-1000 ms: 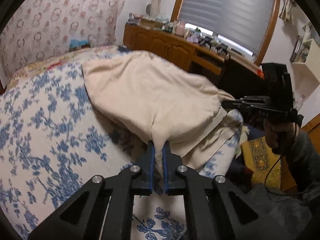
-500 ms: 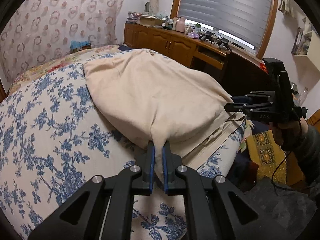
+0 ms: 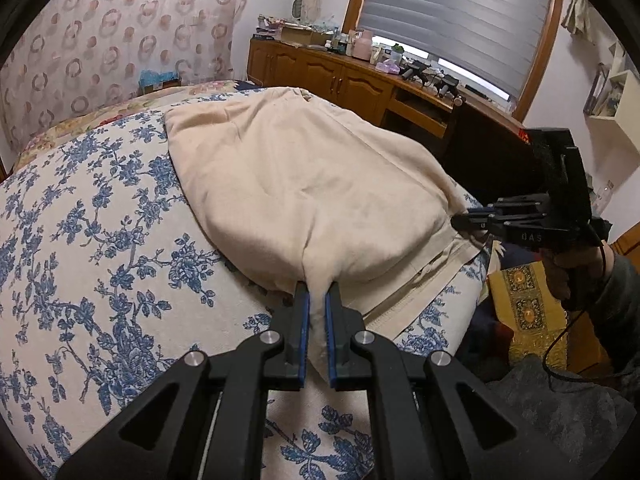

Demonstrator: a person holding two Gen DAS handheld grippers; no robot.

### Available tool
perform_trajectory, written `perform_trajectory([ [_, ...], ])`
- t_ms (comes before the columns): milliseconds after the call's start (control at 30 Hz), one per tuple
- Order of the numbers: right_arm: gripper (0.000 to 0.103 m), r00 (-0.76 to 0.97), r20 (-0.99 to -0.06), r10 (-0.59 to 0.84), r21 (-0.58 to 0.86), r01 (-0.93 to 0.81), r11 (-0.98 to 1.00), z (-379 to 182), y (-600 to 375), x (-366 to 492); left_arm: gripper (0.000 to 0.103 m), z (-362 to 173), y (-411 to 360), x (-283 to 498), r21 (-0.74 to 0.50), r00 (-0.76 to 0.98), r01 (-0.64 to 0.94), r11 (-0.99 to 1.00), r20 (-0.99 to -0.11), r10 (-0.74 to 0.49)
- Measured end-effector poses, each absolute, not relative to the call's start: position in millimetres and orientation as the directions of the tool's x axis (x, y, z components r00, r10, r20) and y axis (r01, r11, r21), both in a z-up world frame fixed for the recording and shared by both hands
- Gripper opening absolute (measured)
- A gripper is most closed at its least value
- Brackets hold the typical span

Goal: Fold small clothes

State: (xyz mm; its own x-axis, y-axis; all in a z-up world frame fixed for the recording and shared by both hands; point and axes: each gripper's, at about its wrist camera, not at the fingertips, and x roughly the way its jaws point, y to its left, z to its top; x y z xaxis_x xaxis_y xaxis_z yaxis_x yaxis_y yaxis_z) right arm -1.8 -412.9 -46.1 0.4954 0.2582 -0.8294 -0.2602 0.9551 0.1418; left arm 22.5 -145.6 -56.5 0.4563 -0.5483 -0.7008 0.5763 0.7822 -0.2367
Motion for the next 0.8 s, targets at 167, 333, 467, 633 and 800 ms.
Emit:
perform_trajectory([
  [167,0.002,0.523,-0.797,0.302,0.187,-0.261,0.947,-42,-418,-3,0.005,-43,-140,25,-0.249,0.487,0.575,0.779,-0.66,-0.571],
  [333,0.002,0.605,-0.726,0.326,0.18,-0.29,0.94,-10,-418,-1,0.005,-17,-137,38,-0.258,0.524,0.575,0.777,-0.613,-0.591],
  [467,0.002,0.665,-0.666,0.339,0.156,-0.32,0.935,22,-417,21,0.005,4,-133,68,-0.257,0.554,0.563,0.785,-0.588,-0.59],
  [633,0.002,0.714,-0.6,0.36,0.15,-0.341,0.928,52,-414,75,0.005,23,-126,132,-0.239,0.608,0.515,0.823,-0.576,-0.547],
  [800,0.002,0.724,-0.593,0.353,0.126,-0.349,0.929,62,-404,147,0.005,20,-124,200,-0.219,0.623,0.462,0.86,-0.609,-0.49],
])
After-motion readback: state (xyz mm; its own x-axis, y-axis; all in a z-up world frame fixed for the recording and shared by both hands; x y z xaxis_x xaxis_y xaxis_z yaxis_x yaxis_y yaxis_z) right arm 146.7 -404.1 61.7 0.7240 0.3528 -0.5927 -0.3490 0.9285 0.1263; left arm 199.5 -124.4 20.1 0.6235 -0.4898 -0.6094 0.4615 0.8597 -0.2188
